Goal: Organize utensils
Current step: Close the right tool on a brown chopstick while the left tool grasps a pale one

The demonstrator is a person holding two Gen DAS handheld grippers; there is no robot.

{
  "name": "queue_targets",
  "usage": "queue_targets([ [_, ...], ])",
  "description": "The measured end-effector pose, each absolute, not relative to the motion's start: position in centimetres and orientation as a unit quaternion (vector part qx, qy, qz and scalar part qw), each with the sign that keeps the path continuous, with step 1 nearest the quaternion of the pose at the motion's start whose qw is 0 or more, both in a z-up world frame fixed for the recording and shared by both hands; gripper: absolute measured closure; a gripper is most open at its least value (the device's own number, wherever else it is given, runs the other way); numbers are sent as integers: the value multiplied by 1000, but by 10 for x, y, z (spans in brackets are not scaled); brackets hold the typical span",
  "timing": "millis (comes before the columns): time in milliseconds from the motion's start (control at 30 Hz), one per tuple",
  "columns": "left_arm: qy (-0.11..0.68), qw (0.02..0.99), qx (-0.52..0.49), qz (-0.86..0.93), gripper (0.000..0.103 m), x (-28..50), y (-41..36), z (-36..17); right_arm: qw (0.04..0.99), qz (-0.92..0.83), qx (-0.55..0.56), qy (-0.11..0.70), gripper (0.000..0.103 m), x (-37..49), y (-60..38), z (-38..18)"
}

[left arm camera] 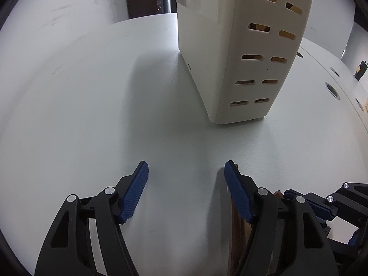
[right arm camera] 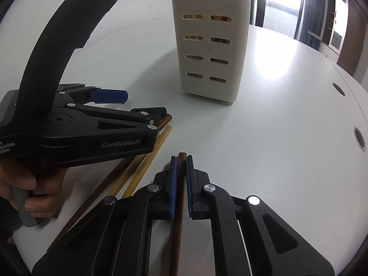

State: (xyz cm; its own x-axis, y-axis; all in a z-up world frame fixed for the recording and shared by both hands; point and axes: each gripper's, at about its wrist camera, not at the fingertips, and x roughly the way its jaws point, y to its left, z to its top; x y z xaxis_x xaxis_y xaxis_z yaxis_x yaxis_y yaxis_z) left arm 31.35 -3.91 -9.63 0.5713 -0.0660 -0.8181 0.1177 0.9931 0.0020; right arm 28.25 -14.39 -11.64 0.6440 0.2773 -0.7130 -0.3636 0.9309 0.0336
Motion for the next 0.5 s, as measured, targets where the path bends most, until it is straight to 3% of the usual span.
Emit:
queue_targets([
  [500, 450, 887, 16, -97, 34, 310, -49, -78, 903, 177, -49, 389, 94, 291, -156, -99],
])
